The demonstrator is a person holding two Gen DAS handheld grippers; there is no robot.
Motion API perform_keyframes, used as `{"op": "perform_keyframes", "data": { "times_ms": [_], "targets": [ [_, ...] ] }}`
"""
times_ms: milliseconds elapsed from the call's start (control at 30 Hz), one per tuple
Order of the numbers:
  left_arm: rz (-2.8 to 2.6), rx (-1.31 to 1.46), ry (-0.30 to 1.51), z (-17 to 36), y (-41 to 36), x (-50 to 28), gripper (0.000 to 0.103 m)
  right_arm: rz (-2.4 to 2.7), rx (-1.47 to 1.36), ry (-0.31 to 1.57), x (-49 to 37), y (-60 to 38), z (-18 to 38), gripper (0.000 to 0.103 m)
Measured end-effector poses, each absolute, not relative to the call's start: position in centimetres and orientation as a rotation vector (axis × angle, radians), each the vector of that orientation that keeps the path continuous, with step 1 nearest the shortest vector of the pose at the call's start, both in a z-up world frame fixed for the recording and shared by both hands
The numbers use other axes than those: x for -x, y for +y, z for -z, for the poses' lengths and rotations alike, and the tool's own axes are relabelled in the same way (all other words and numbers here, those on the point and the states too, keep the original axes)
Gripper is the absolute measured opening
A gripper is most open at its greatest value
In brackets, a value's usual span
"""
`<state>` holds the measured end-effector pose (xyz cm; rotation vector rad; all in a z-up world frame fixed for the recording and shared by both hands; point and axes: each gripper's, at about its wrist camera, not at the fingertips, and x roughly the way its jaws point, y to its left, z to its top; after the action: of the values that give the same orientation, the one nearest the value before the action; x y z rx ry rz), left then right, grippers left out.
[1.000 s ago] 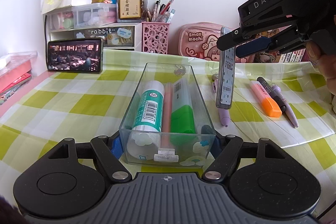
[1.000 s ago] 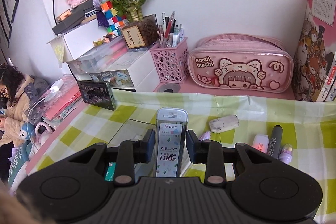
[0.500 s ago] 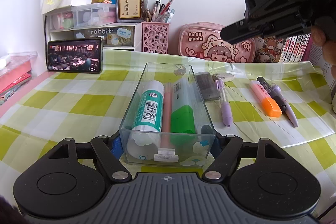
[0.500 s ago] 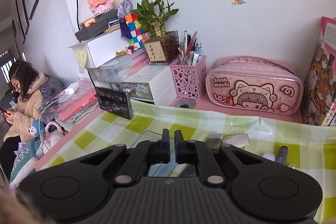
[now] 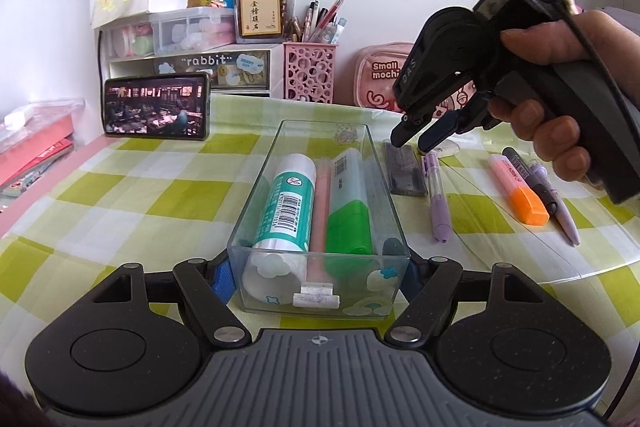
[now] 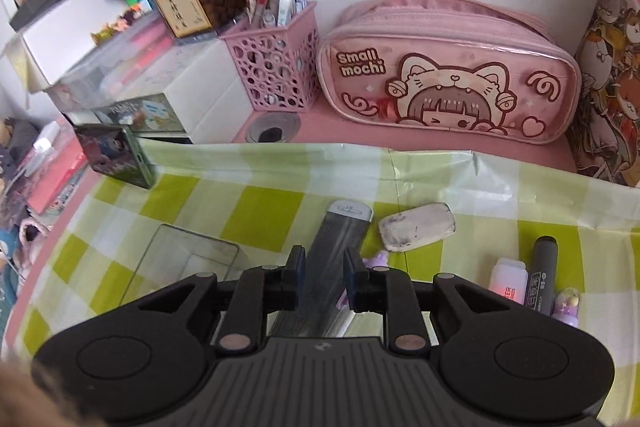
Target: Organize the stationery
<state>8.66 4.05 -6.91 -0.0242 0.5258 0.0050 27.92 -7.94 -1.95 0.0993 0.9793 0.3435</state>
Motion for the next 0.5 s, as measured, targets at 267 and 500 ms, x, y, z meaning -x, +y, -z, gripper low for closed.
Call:
{"op": "perform_keyframes", "data": {
  "times_ms": [267, 500],
  "targets": [
    [0.005, 0.030, 0.520, 7.0, 4.3, -8.7, 0.073, -0.291, -0.071, 1.050, -30.2, -6.3, 2.9, 0.046],
    [0.006, 0.031, 0.520, 7.0, 4.4, -8.8, 0.073, -0.255, 0.032, 1.001, -29.6, -4.6, 2.4, 0.041]
  ]
}}
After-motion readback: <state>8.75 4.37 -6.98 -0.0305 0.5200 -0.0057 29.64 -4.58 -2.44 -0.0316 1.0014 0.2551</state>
